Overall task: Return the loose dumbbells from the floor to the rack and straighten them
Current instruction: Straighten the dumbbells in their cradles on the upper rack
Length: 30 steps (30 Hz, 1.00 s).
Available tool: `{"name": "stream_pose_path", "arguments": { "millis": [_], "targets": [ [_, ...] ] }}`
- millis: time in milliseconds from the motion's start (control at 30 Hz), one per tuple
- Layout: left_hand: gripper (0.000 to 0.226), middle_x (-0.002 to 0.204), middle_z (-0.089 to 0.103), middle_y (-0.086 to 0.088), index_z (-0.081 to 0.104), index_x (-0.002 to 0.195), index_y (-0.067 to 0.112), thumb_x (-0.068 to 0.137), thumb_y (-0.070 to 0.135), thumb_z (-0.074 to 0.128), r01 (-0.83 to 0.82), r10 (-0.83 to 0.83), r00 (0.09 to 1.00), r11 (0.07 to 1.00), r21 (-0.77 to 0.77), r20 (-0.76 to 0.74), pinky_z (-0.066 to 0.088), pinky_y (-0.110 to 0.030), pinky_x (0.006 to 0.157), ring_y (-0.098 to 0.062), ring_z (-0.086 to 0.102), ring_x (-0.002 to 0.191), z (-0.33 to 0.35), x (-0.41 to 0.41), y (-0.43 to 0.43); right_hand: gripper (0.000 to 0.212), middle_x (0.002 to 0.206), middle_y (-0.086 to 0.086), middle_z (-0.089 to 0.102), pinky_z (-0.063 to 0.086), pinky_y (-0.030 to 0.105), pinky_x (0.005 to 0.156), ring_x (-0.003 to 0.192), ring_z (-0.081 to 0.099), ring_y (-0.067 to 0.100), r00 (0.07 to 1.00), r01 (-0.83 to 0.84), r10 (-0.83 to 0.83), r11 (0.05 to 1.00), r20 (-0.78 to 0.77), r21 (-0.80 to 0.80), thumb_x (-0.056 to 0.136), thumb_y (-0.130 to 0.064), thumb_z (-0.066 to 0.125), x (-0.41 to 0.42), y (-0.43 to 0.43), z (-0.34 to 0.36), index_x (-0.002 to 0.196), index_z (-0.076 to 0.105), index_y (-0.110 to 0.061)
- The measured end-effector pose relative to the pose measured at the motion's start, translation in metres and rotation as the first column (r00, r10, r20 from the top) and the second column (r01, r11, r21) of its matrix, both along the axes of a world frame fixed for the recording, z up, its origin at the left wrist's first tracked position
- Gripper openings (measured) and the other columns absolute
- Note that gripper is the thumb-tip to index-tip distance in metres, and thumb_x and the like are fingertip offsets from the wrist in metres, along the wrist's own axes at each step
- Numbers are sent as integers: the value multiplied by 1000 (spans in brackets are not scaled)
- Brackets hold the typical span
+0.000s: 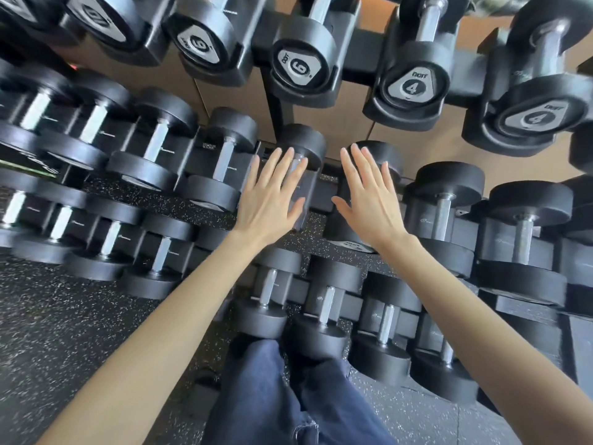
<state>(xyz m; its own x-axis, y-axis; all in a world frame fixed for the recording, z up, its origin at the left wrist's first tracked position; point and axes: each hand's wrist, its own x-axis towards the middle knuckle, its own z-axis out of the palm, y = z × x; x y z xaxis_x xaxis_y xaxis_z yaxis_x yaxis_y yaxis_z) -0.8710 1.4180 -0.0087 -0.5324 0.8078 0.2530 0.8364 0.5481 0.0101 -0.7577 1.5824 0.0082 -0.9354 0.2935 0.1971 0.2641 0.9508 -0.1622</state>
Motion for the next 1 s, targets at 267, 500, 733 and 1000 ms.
{"name": "stream_pose_path", "arguments": {
  "millis": [267, 500, 733, 1000],
  "targets": [
    [59, 151, 33, -15, 33, 144, 14, 90, 36, 37, 75, -75, 996, 997, 4, -40, 19, -52, 113, -33, 29, 139, 25, -87, 1, 76, 155, 9, 18, 15, 49, 115, 143, 14, 26, 998, 60, -61, 998, -8, -35, 87, -22, 60, -70, -4, 12, 147, 15, -12],
    [63, 155, 20, -15, 22, 148, 14, 92, 27, 47, 178, -176, 983, 983, 37, -56, 13, -47, 117, -32, 18, 143, 48, -176, 38, 75, 155, 9, 19, 15, 46, 116, 142, 16, 26, 978, 193, -198, 978, -60, -81, 87, -20, 59, -124, 16, 22, 147, 15, -10],
    [55, 156, 23, -8, 26, 147, 18, 95, 17, 44, 278, -276, 961, 957, 79, -33, 20, -44, 116, -29, 21, 142, 52, -220, 88, 78, 154, 9, 21, 19, 46, 115, 141, 20, 25, 970, 227, -233, 969, -64, -94, 86, -22, 62, -168, 44, 17, 147, 15, -9],
    [53, 156, 23, -2, 29, 146, 23, 97, 21, 48, 249, -267, 961, 950, 189, 74, 51, -46, 88, -26, 18, 143, 55, -229, 122, 80, 151, 11, 27, 32, 36, 108, 136, 31, 27, 963, 206, -232, 961, -134, -184, 84, -17, 64, -209, 84, 7, 146, 15, -6]
  ]
}}
